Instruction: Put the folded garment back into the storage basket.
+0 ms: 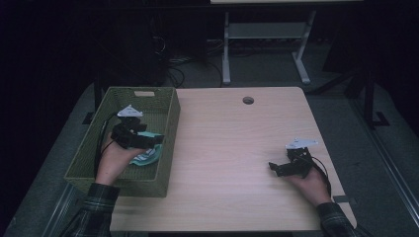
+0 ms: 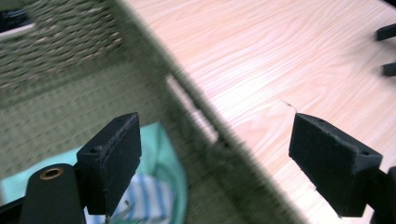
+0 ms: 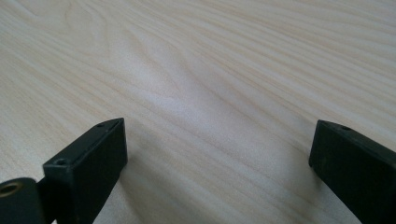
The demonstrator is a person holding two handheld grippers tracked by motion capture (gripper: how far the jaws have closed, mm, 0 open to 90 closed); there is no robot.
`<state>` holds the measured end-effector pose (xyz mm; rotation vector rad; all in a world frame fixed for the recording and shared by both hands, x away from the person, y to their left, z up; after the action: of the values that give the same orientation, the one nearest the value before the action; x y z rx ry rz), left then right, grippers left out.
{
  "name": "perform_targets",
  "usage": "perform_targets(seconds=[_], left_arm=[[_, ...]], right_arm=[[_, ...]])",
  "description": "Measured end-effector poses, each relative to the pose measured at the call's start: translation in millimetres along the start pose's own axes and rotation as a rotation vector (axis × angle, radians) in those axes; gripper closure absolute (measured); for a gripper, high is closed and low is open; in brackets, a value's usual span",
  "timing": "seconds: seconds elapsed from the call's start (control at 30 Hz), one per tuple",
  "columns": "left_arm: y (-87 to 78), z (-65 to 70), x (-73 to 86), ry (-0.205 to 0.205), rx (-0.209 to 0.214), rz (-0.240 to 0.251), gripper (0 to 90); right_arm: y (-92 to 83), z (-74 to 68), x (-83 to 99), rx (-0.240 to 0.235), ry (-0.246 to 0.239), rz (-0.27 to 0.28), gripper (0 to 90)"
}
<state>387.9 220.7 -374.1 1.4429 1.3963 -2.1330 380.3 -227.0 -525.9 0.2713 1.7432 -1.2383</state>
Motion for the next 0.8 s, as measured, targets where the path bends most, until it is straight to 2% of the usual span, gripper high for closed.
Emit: perform_targets(seconds=[0.17,0.5,0.8], left_arm=[[9.5,25.0,-7.8,0.03,0.043,0.018,16.3],[36.9,69.4,-14.7,0.064,0.12,0.013,16.3],[62.6,99.0,-12.9,0.094,0.152,0.004,16.4]], right_arm=[[0.0,0.0,0.0,0.0,0.001,0.0,3.8],[0.5,0.5,-0.3,0.007,0.01,0.0,3.0],[0.5,0.5,-0.3,0.007,0.01,0.0,2.9]])
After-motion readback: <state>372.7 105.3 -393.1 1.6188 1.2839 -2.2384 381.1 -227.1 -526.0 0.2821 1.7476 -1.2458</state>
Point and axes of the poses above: each handheld gripper's, and its own axes: y roughly forward along the jaws, x roughly out of its underside, z roughly to its right, the point moved 6 cm from there along y, roughly forward along the jaws, and after that the axes turned 7 degrees about z, right-handed, at the moved point
